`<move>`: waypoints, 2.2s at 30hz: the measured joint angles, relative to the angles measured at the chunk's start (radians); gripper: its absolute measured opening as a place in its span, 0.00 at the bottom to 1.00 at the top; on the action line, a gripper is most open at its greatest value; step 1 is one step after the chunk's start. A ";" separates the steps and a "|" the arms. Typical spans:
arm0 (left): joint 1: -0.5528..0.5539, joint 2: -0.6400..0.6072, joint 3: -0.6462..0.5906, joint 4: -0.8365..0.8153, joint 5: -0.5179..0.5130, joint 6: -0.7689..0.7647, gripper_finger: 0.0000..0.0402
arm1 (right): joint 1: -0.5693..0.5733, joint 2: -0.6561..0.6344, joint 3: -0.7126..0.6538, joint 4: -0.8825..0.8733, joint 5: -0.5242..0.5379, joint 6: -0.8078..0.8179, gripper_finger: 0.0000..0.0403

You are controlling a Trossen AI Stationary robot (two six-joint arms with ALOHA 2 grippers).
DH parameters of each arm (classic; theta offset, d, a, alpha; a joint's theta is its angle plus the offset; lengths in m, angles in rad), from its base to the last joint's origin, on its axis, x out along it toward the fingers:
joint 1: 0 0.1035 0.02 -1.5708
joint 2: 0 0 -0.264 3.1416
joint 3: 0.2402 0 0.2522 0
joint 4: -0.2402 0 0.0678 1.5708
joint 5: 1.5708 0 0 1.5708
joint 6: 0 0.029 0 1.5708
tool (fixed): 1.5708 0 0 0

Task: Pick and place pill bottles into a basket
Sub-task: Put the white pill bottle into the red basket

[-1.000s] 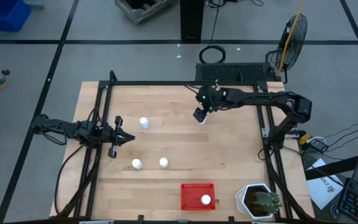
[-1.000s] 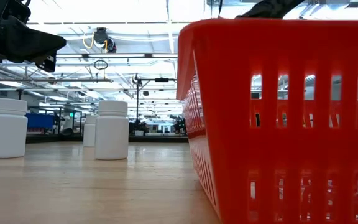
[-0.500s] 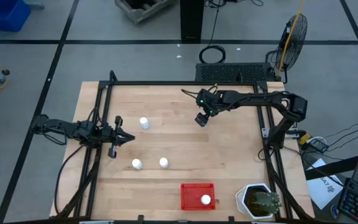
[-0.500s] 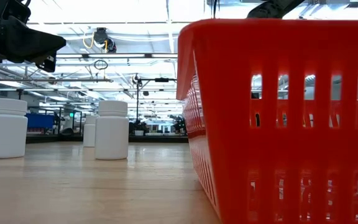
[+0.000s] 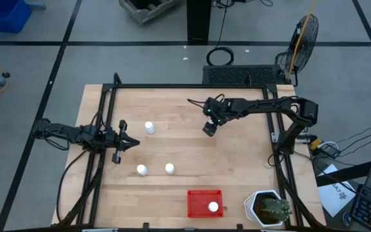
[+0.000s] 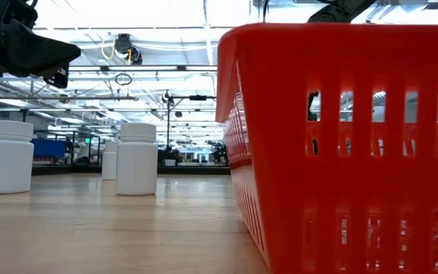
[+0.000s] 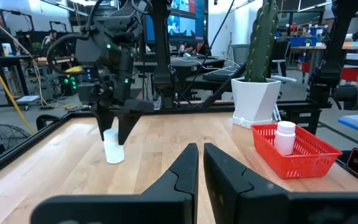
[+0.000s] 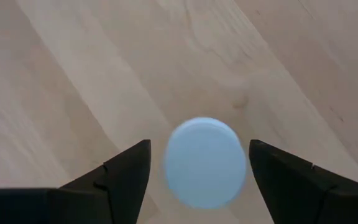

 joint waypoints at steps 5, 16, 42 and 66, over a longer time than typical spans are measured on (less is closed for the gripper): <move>0.000 0.000 0.000 0.000 0.000 0.000 0.08 | 0.002 0.000 -0.007 0.009 -0.001 -0.018 0.56; 0.000 0.000 0.000 0.000 0.000 0.000 0.08 | 0.062 -0.010 -0.006 0.033 0.000 -0.036 0.38; 0.000 0.000 0.000 0.000 0.000 0.000 0.08 | 0.785 -0.245 -0.006 0.215 -0.137 -0.159 0.37; 0.000 0.000 0.000 0.002 0.000 0.000 0.08 | 0.878 -0.151 -0.006 0.160 0.004 -0.130 0.37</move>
